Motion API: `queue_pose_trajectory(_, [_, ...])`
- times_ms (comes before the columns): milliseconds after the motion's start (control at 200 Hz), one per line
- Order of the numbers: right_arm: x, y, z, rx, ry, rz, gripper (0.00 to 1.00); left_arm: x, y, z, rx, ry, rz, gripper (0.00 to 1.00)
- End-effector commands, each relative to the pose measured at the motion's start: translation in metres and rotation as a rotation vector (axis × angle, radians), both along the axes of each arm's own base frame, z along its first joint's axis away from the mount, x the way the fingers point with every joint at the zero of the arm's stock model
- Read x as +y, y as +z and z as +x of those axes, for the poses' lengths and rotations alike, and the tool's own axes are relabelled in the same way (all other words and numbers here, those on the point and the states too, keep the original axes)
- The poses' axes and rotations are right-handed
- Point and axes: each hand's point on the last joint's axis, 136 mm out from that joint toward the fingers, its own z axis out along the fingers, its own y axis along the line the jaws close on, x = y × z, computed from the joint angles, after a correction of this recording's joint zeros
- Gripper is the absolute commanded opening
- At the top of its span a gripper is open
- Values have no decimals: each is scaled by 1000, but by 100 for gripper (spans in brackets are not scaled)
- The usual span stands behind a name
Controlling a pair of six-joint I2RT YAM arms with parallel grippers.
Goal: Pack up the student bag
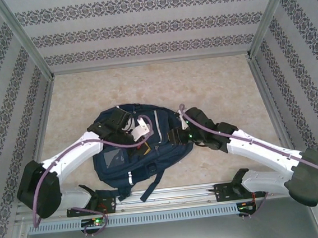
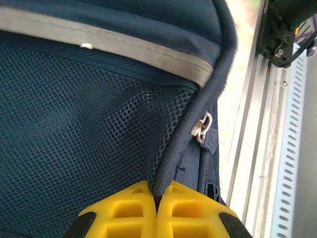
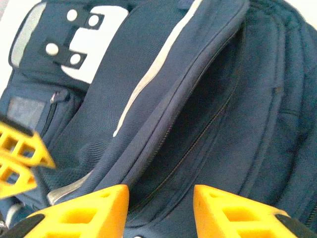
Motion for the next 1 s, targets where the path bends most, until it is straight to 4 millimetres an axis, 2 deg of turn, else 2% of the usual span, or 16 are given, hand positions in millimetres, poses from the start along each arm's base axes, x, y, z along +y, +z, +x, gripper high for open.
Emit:
queue_pose_trajectory(0, [20,-5,-14,-19,87,-44,40,-16,38,24,-38,-3,-143,0])
queue_pose_trajectory(185, [50,-5,-11,22,49,-28,44,-23,43,33,-13,11,-193,0])
queue_pose_trajectory(265, [55,-4,-13,23,17,-37,45,-25,44,36,-5,12,-210,0])
queue_pose_trajectory(330, [48,-3,-13,31,-32,-52,46,-25,42,38,-7,7,-203,0])
queue_pose_trajectory(440, [21,-2,-11,7,-115,-92,50,-23,38,37,-24,-7,-194,0])
queue_pose_trajectory(580, [-2,-2,-21,19,-119,-98,51,-21,39,36,-42,-9,-196,0])
queue_pose_trajectory(725, [18,1,-47,72,20,-10,44,-22,42,39,-38,2,-209,0])
queue_pose_trajectory(809, [32,2,-55,71,59,8,43,-24,45,40,-27,1,-228,0])
queue_pose_trajectory(994, [44,-3,-36,39,-36,-29,48,-27,46,40,-21,-5,-248,0])
